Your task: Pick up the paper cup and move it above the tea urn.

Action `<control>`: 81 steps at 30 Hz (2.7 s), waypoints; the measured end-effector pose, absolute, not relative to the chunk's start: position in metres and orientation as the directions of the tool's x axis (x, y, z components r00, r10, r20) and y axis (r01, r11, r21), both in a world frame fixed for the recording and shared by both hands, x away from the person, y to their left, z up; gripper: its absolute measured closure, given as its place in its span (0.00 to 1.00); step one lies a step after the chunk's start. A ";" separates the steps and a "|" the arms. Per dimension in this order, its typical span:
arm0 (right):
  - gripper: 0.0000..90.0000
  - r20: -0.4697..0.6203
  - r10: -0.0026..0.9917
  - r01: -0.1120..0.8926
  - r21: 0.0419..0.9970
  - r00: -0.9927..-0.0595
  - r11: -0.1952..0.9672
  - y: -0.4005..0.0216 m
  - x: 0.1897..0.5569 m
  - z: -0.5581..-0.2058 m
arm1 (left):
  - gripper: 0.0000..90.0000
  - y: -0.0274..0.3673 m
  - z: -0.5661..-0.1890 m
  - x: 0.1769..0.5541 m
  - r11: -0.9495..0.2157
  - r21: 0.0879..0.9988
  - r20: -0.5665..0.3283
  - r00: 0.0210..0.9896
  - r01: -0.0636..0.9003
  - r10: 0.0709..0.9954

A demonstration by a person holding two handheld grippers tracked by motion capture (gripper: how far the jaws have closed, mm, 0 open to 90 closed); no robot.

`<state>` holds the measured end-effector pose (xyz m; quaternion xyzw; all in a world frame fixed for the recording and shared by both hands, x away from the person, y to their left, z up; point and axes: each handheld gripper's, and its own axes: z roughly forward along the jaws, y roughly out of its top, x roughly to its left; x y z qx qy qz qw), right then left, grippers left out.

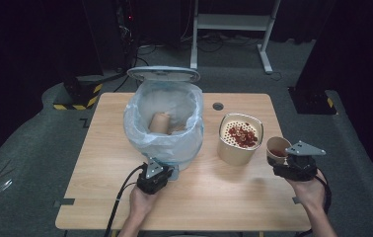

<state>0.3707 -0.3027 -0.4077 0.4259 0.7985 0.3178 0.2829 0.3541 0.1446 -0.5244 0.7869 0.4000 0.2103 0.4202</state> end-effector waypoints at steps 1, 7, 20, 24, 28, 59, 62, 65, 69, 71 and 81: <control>0.37 -0.187 0.858 0.497 0.747 -0.478 0.441 -0.302 0.372 -0.406 | 0.84 0.145 -0.524 0.354 -0.326 0.830 -0.006 0.591 0.453 0.806; 0.37 -0.223 0.850 0.487 0.738 -0.478 0.467 -0.301 0.378 -0.394 | 0.84 0.145 -0.524 0.354 -0.326 0.829 -0.007 0.592 0.454 0.806; 0.37 -0.365 0.804 0.476 0.662 -0.469 0.578 -0.293 0.391 -0.379 | 0.84 0.145 -0.524 0.354 -0.326 0.829 -0.007 0.592 0.454 0.806; 0.37 -0.405 0.787 0.474 0.637 -0.465 0.608 -0.291 0.395 -0.375 | 0.84 0.145 -0.524 0.354 -0.327 0.829 -0.006 0.592 0.453 0.806; 0.38 -0.431 0.774 0.471 0.621 -0.463 0.627 -0.288 0.398 -0.370 | 0.84 0.145 -0.524 0.354 -0.326 0.830 -0.006 0.592 0.453 0.806; 0.39 -0.611 0.637 0.452 0.453 -0.470 0.769 -0.258 0.418 -0.362 | 0.83 0.146 -0.524 0.354 -0.324 0.829 -0.011 0.593 0.456 0.805; 0.39 -0.655 0.590 0.447 0.398 -0.472 0.801 -0.253 0.421 -0.363 | 0.83 0.146 -0.524 0.354 -0.323 0.829 -0.014 0.594 0.457 0.805; 0.39 -0.686 0.557 0.446 0.361 -0.468 0.819 -0.248 0.422 -0.364 | 0.83 0.146 -0.524 0.354 -0.327 0.829 -0.002 0.588 0.453 0.809; 0.39 -0.723 0.507 0.434 0.311 -0.469 0.845 -0.243 0.423 -0.364 | 0.83 0.146 -0.524 0.354 -0.327 0.829 -0.003 0.588 0.454 0.809; 0.39 -0.728 0.498 0.441 0.295 -0.470 0.847 -0.240 0.424 -0.365 | 0.83 0.146 -0.524 0.354 -0.327 0.829 -0.004 0.588 0.454 0.809; 0.39 -0.780 0.424 0.435 0.219 -0.460 0.873 -0.233 0.426 -0.368 | 0.83 0.147 -0.524 0.355 -0.327 0.828 -0.005 0.589 0.455 0.808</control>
